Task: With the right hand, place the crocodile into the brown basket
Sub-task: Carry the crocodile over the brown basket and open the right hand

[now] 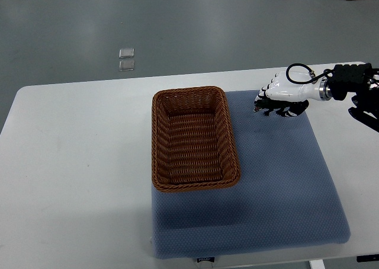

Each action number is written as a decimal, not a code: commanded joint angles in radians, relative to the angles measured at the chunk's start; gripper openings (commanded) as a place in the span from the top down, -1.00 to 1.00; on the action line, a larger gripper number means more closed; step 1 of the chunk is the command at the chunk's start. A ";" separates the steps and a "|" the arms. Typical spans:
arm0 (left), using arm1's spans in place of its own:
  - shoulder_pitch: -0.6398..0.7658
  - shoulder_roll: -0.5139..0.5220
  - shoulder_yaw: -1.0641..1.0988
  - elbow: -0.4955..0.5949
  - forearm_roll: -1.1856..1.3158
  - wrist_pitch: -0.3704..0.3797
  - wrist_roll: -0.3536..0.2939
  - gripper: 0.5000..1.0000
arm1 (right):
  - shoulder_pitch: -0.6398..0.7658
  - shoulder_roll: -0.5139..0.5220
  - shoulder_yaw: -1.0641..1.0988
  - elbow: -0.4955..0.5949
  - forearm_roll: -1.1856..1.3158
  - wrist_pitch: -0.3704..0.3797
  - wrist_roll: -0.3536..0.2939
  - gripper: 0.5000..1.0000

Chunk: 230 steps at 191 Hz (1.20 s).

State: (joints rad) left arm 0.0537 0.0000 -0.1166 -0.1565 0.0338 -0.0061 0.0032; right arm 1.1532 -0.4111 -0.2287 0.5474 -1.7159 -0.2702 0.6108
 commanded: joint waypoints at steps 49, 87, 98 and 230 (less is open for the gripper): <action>0.000 0.000 0.000 0.000 0.000 0.000 0.000 -1.00 | 0.080 -0.040 0.002 0.032 0.064 0.006 0.000 1.00; 0.000 0.000 0.000 0.000 0.000 0.000 0.000 -1.00 | 0.155 -0.046 0.002 0.112 0.096 0.008 0.000 1.00; 0.000 0.000 0.000 0.000 0.000 0.000 0.000 -1.00 | 0.168 -0.040 0.002 0.125 0.096 0.008 0.000 1.00; 0.000 0.000 0.000 0.000 0.000 0.000 0.000 -1.00 | 0.138 0.158 0.015 0.259 0.085 -0.003 0.000 1.00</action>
State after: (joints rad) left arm 0.0537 0.0000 -0.1166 -0.1565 0.0337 -0.0061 0.0028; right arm 1.3063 -0.2647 -0.2132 0.8041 -1.6300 -0.2721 0.6108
